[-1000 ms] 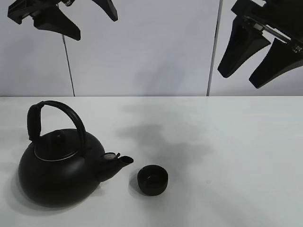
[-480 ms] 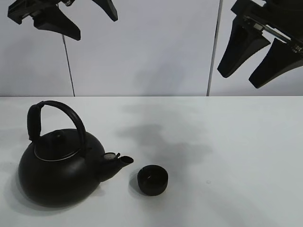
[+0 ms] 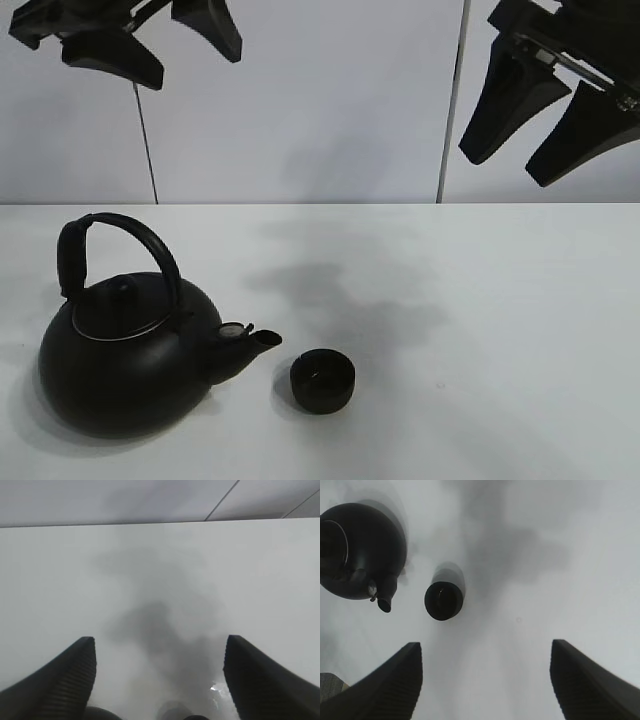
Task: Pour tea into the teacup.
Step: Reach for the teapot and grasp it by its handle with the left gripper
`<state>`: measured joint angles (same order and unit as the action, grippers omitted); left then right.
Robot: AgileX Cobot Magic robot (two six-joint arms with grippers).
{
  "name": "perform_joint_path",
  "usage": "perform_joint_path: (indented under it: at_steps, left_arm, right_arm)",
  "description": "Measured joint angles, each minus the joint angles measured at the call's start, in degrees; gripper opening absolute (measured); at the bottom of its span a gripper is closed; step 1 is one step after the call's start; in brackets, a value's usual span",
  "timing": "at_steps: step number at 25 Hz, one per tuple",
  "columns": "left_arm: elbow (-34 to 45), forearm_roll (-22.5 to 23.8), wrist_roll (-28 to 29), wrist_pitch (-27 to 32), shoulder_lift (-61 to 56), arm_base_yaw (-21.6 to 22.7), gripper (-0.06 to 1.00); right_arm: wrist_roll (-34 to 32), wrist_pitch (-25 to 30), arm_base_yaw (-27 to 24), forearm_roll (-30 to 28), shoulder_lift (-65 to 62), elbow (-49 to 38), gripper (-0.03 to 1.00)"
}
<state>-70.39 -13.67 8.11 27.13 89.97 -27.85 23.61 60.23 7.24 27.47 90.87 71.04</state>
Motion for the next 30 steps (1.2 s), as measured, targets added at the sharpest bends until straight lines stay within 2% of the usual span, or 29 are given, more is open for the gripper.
perform_joint_path:
  at_steps: [5, 14, 16, 21, 24, 30]
  left_arm:
    - [13.03, 0.0, -6.48, -11.14, -6.31, 0.0, 0.52]
    - [40.04, 0.0, -14.02, -39.8, -22.31, 0.0, 0.51]
    - [45.04, 1.62, -14.72, -45.52, -23.29, 0.0, 0.51]
    - [54.59, 8.95, -14.73, -58.17, -23.42, 0.0, 0.51]
    - [57.27, 10.22, -15.39, -62.26, -23.42, 0.0, 0.51]
    - [59.64, 10.18, -16.16, -63.51, -23.42, 0.0, 0.51]
  right_arm:
    - [0.0, 0.0, 0.0, 0.0, 0.0, 0.0, 0.5]
    - [0.0, 0.0, 0.0, 0.0, 0.0, 0.0, 0.5]
    - [0.0, 0.0, 0.0, 0.0, 0.0, 0.0, 0.5]
    - [0.0, 0.0, 0.0, -0.16, 0.0, 0.0, 0.5]
    - [0.0, 0.0, 0.0, -0.16, 0.0, 0.0, 0.5]
    - [0.0, 0.05, 0.0, -0.16, 0.0, 0.0, 0.5]
